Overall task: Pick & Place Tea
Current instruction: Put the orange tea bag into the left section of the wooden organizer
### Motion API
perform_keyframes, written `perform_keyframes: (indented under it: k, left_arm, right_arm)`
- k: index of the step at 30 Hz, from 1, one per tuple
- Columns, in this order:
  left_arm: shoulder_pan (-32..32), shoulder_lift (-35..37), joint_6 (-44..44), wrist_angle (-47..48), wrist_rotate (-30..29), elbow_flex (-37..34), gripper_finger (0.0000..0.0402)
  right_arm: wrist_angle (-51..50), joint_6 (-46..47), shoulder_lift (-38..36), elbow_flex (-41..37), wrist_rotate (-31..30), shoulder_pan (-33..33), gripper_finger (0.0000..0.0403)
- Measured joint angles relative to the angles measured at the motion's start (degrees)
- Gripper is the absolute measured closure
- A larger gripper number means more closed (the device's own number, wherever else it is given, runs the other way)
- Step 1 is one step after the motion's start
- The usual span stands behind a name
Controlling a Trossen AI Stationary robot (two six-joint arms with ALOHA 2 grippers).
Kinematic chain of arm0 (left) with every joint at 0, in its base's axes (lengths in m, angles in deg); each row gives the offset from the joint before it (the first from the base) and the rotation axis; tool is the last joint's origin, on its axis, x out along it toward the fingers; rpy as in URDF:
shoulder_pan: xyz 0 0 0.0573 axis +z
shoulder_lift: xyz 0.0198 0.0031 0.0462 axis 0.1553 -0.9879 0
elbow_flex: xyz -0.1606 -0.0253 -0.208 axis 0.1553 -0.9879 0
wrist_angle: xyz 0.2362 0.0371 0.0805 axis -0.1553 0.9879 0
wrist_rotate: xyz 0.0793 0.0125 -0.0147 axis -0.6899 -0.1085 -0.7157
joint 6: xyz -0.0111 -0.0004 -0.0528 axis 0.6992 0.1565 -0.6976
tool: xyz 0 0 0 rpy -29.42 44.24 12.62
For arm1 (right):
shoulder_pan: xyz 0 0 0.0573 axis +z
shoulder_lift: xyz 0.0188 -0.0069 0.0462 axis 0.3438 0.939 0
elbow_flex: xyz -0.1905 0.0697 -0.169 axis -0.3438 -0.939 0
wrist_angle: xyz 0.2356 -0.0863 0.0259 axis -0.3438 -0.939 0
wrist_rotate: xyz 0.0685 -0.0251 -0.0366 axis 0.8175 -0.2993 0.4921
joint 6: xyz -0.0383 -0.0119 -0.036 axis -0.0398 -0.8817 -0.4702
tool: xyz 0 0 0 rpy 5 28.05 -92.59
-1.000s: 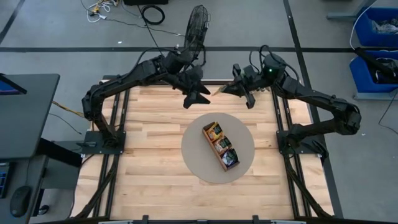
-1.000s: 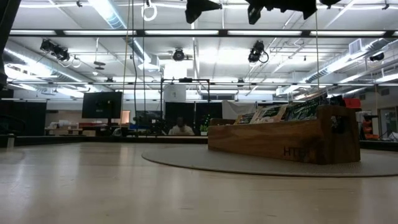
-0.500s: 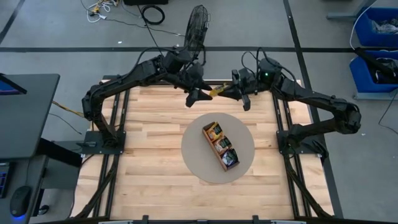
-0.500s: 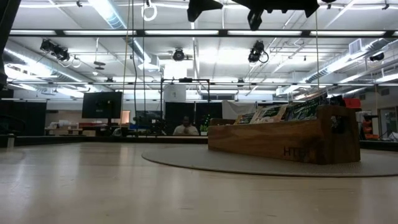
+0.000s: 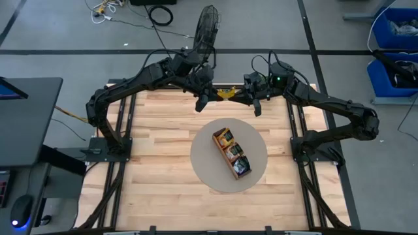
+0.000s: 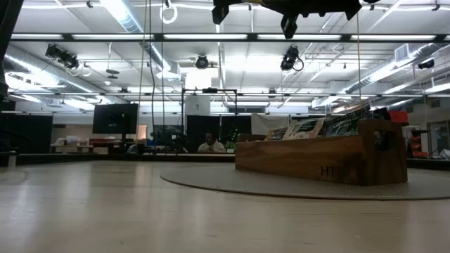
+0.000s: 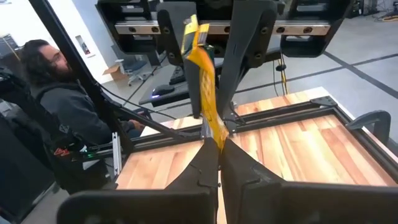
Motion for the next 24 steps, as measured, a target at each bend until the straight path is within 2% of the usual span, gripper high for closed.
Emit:
perform_keyframes:
  k: [5,8,11,17,21,24]
  left_arm:
    - [-0.15,0.0,-0.28,-0.74,-0.24,0.0,0.0388]
    - [-0.11,0.0,0.6,-1.1,-0.99,0.0,0.0391]
    - [-0.15,0.04,3.27,0.28,-4.34,0.0,0.0393]
    - [-0.54,0.35,12.37,8.0,-18.07,0.04,0.0395]
    - [-1.84,0.53,18.74,10.35,-28.64,0.03,0.0395]
    - [-3.31,0.55,24.26,10.08,-38.74,0.02,0.0395]
  right_arm:
    - [0.26,1.56,-0.04,0.0,-0.79,0.0,0.0403]
    - [0.28,7.72,-0.07,0.0,-2.66,-0.06,0.0395]
    - [-0.71,16.87,-0.03,0.0,-2.82,-0.7,0.0375]
    - [-4.14,35.77,-0.42,-0.07,-2.92,-1.62,0.0323]
    - [-0.95,51.06,-0.41,-0.04,-3.33,-1.21,0.0286]
    - [0.44,63.39,-0.45,-0.04,-8.11,-0.16,0.0263]
